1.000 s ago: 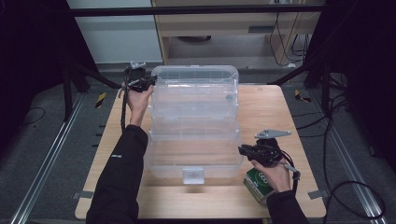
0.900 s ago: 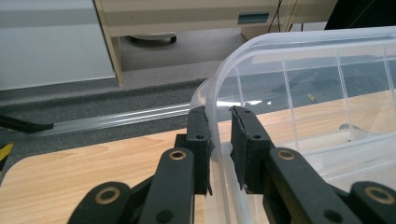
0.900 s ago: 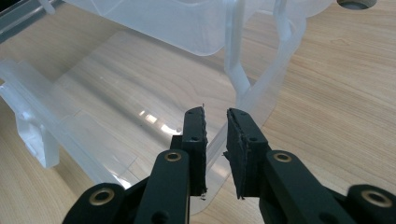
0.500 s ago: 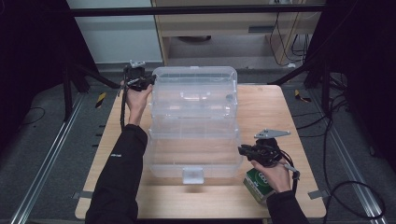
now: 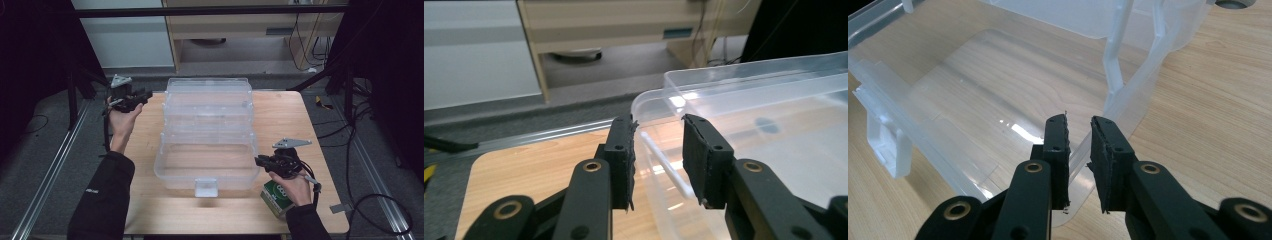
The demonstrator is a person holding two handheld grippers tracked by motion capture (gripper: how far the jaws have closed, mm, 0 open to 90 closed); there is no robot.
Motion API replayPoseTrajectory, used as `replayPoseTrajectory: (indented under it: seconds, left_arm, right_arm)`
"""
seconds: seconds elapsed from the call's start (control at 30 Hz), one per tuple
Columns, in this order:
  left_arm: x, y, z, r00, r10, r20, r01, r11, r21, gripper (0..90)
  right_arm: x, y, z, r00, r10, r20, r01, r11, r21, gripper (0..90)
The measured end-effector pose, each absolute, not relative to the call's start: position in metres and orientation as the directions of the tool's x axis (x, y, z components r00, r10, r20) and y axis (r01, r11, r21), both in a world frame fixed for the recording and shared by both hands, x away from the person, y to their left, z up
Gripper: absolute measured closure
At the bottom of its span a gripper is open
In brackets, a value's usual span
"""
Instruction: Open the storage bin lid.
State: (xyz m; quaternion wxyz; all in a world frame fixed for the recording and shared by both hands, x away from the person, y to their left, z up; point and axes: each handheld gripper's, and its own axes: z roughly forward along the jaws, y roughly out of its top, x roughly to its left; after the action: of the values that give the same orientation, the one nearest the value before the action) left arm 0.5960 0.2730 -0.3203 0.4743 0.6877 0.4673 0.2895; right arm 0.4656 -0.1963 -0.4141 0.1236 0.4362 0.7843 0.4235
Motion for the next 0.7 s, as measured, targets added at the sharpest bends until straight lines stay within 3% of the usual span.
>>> replayPoseTrajectory:
  seconds: [0.23,0.47,0.57,0.7]
  left_arm:
    - [0.546,0.280,-0.322,0.462,0.887,-0.016,0.333,-0.157,0.930,61.9]
    - [0.504,0.277,-0.350,0.515,0.856,-0.043,0.400,-0.196,0.895,59.1]
    - [0.491,0.273,-0.366,0.526,0.851,0.005,0.419,-0.264,0.869,56.7]
    - [0.480,0.270,-0.384,0.535,0.844,-0.036,0.452,-0.250,0.856,57.5]
  right_arm:
    - [0.465,-0.196,-0.414,-0.586,0.791,0.174,0.582,0.261,0.771,77.7]
    - [0.465,-0.195,-0.414,-0.584,0.793,0.175,0.581,0.258,0.772,77.7]
    - [0.465,-0.195,-0.414,-0.582,0.794,0.176,0.582,0.256,0.772,77.7]
    - [0.465,-0.195,-0.414,-0.580,0.797,0.171,0.582,0.258,0.771,77.7]
